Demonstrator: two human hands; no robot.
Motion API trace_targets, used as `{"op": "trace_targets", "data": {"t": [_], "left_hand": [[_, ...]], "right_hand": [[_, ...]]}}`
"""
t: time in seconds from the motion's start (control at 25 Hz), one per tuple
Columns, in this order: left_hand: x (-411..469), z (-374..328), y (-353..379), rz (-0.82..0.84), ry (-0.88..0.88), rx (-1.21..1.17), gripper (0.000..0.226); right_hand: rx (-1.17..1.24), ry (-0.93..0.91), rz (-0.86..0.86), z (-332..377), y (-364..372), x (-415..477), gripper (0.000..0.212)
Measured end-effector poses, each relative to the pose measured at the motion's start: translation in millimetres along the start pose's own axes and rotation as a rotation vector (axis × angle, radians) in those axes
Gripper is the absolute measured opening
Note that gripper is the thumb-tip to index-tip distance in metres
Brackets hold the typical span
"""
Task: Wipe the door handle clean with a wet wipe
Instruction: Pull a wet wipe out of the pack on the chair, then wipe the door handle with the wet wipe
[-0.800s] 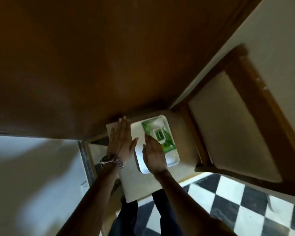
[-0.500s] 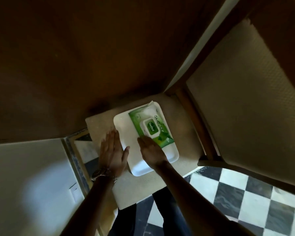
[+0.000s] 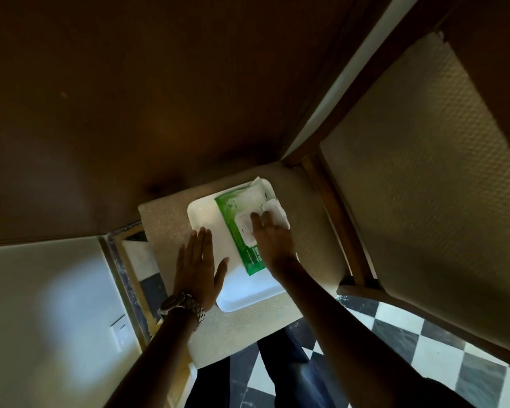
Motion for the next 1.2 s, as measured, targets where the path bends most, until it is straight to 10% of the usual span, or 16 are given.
{"op": "trace_targets", "data": {"t": [0.24, 0.48, 0.84, 0.96, 1.2], "left_hand": [[-3, -4, 14, 0.049, -0.005, 0.067, 0.076], [-18, -2, 21, -0.039, -0.040, 0.120, 0.092], [-65, 47, 14, -0.204, -0.263, 0.062, 0.084], [-100, 55, -37, -0.277, -0.254, 0.042, 0.112], [-170, 72, -207, -0.730, -0.159, 0.131, 0.083]], "right_hand": [[0.219, 0.176, 0.082, 9, -9, 10, 0.026], [0.202, 0.293, -0.285, 28, -42, -21, 0.018], [0.451, 0.315, 0.139, 63, -24, -7, 0.033], [0.667, 0.201, 0.086, 75, -67, -12, 0.025], [1.157, -0.069, -0.022, 157, -249, -36, 0.029]]}}
Point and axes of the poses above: each hand's wrist, its own x-axis towards the middle knuckle, its own y-axis out of the palm, z = x × y, the point moved 3 cm from there along x, towards the middle knuckle, and after that the axes turned 5 degrees about -x, right-handed, at the moved point
